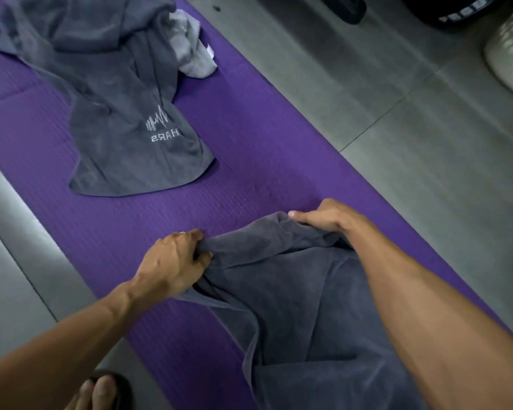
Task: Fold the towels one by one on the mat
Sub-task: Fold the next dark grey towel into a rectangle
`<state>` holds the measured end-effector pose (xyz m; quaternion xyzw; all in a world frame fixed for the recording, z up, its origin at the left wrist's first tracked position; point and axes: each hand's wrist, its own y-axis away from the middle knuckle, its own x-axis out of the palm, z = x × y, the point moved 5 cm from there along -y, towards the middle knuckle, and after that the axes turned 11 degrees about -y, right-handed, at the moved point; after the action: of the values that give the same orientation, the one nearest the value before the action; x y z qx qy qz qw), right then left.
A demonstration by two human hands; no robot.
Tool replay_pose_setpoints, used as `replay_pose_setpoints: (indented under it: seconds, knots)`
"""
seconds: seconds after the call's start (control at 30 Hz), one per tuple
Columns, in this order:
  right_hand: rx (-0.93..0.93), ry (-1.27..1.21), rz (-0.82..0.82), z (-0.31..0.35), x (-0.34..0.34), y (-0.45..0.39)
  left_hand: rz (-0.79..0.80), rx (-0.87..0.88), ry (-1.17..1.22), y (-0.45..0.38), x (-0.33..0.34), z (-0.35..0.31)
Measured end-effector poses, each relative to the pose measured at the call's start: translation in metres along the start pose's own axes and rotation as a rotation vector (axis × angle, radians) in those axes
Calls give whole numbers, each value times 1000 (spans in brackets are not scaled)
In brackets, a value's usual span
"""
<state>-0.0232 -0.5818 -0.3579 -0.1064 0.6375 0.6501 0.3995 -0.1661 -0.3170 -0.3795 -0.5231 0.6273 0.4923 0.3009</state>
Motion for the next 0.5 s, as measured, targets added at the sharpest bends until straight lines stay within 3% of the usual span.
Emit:
replay_pose_setpoints:
  seconds: [0.1,0.17,0.27,0.37,0.5]
  knots:
    - [-183,-49,99,17,-6,-1,-11,-6,73,-2,-2,5]
    - [-340,-136,-58,34,-24,-3,-12,25,154,-3,-4,9]
    - [-574,-319,-419,59,-57,0,-94,-19,249,-6,-19,20]
    - [-585,-280,-487,78,-61,-13,-189,-64,182,-15,-39,29]
    - [-500,66,-411,77,-18,-12,-395,30,-59,-10,-51,16]
